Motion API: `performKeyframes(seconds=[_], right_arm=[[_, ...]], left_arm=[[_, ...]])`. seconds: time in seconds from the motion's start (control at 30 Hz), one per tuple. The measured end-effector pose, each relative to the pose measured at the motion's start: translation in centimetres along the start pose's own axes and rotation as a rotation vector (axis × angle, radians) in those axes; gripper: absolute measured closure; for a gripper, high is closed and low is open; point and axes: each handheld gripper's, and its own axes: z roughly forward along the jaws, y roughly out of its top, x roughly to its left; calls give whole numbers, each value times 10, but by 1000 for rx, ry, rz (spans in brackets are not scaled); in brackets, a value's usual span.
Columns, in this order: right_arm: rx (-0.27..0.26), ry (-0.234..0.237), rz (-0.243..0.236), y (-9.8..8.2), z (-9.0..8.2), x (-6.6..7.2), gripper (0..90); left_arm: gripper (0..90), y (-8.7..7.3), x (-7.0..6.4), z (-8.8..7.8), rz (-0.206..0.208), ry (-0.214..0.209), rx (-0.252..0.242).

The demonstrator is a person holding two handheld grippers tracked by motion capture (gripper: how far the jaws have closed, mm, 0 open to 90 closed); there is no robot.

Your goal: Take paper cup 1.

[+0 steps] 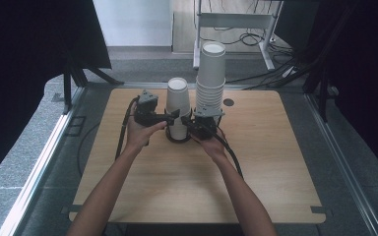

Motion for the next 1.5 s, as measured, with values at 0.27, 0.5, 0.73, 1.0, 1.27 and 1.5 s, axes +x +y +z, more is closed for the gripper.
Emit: performKeyframes(seconds=[0.27,0.5,0.73,1.0,1.27,1.5], right_arm=[[8,1,1,0,1,1,899],[14,2,-5,0,1,3,899],[19,8,-14,1,3,5,899],[23,11,-20,2,4,5,899],[23,6,-24,1,4,6,899],[20,9,-27,1,5,5,899]], left_arm=[[14,5,-5,13,24,23,0],[2,3,-3,30,22,12,6],[1,6,-6,48,31,27,21],[52,4,-5,61,31,60,11],[112,4,-5,61,44,72,-14],[131,7,-5,58,49,68,-42]])
